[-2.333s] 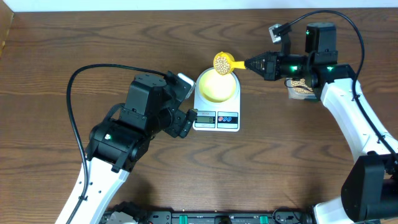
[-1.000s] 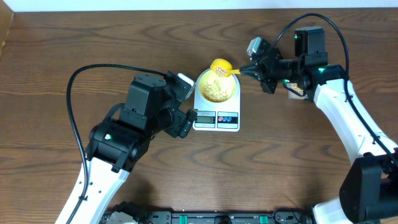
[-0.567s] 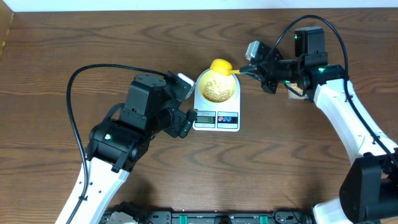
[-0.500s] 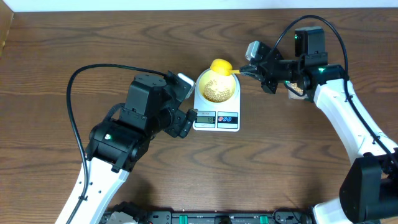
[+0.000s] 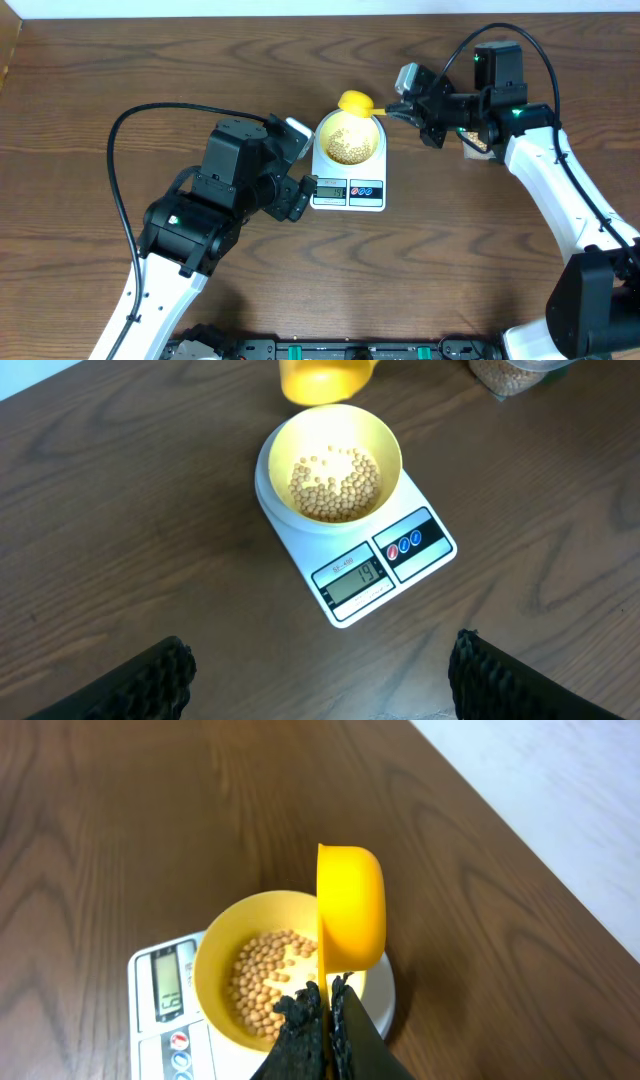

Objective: Scoop item into bowl and weigh 50g on scale
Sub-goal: 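Carry the empty scoop back right over the soybean tub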

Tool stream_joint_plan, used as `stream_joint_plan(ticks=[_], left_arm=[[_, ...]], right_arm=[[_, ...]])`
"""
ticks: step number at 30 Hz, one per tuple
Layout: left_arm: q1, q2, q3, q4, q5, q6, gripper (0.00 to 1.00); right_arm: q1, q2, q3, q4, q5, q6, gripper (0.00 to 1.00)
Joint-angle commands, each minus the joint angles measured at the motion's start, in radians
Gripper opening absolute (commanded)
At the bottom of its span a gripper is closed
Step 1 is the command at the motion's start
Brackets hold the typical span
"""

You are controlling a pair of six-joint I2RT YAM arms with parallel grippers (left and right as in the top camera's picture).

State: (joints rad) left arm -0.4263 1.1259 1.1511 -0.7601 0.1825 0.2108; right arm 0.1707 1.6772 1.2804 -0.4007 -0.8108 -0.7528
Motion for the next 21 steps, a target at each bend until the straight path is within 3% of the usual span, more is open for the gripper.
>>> stream_joint_plan(ticks=[1, 12, 21], left_arm=[[0.005, 0.004, 0.001, -0.003, 0.012, 0.010, 0.83], [0.005, 0.004, 0.001, -0.003, 0.012, 0.010, 0.83], [0.005, 0.004, 0.001, -0.003, 0.012, 0.010, 0.83]], right_arm=[[0.000, -0.052, 0.018, 0.027, 0.076, 0.152, 0.01], [-0.079, -0.235, 0.023, 0.042, 0.705, 0.385, 0.01], [-0.182, -0.237, 0.023, -0.035, 0.901, 0.483, 0.01]])
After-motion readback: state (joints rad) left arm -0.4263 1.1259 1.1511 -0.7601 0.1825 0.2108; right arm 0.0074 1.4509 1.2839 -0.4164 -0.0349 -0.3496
